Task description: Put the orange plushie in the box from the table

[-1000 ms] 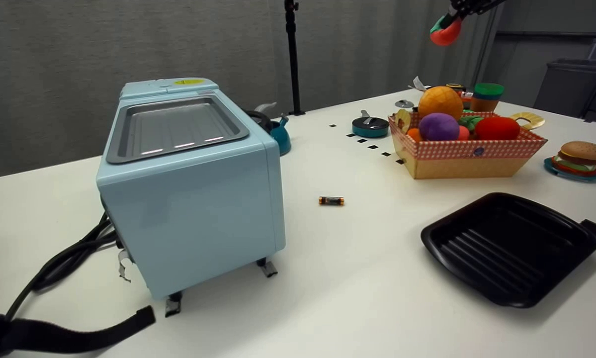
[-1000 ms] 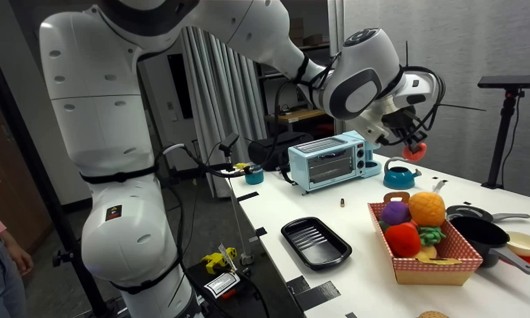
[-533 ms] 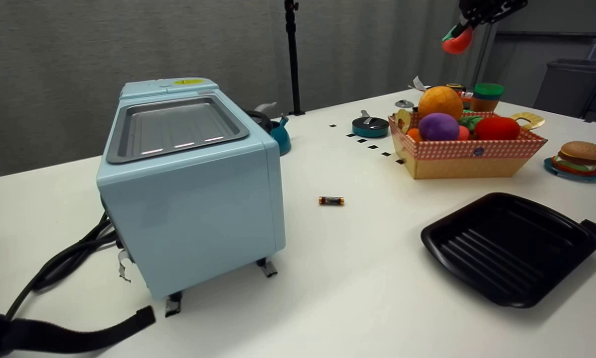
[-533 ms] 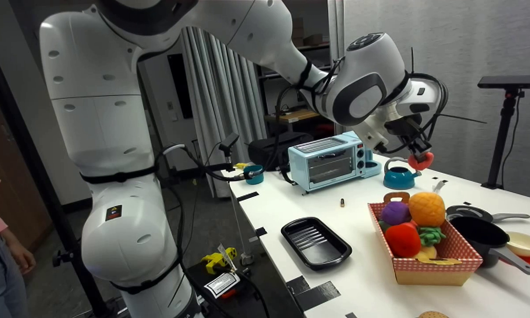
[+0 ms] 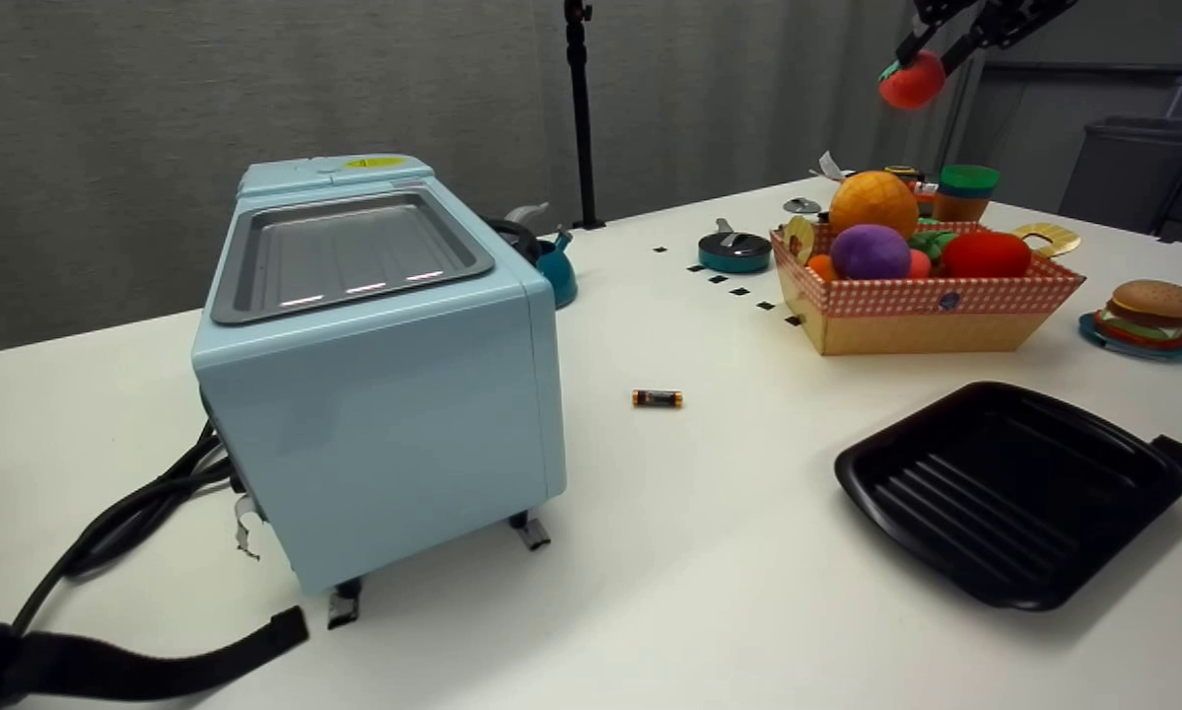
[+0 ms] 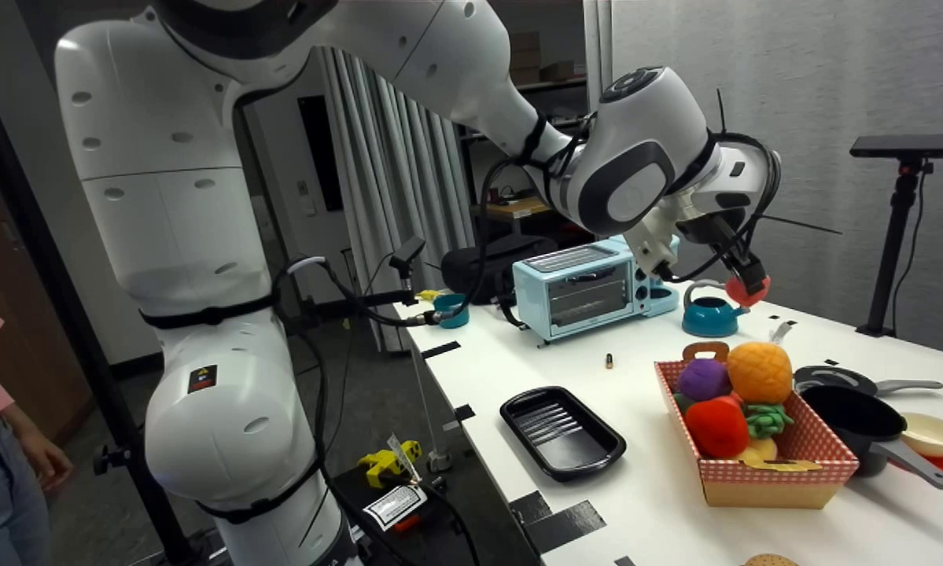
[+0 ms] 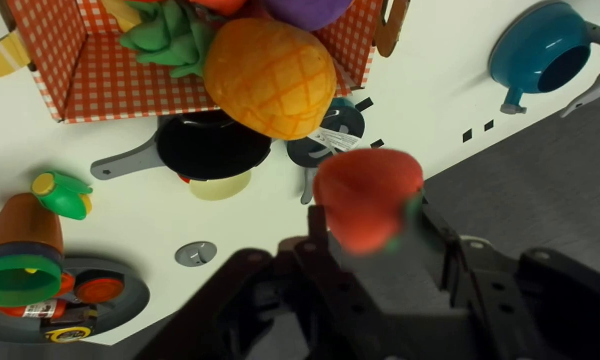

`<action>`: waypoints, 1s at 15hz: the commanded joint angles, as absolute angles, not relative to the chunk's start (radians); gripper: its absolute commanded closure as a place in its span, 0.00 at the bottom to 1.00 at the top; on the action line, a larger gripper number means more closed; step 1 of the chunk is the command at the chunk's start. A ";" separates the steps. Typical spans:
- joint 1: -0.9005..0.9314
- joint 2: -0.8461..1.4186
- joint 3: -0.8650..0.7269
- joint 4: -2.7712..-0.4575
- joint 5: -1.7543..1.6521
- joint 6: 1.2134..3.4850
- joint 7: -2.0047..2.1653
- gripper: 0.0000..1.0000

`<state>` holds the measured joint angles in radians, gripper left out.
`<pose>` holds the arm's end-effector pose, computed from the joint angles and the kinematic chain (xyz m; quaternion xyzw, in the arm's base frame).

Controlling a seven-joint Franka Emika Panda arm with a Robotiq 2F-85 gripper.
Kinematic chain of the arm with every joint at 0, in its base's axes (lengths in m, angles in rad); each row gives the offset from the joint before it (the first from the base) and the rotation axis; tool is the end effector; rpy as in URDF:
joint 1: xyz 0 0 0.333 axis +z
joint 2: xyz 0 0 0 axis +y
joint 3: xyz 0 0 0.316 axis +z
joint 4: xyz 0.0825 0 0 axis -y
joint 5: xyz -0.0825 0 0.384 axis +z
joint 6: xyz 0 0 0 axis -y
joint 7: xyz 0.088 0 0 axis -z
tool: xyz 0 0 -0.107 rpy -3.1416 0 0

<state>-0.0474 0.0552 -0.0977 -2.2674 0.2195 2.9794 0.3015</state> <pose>0.5624 -0.0970 0.4100 -0.8964 0.3017 -0.3161 0.0740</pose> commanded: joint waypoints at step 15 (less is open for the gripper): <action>-0.032 -0.017 -0.045 -2.327 0.285 3.021 0.274 0.00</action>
<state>-0.0433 0.0362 -0.0654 -2.2859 0.2402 3.0073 0.3019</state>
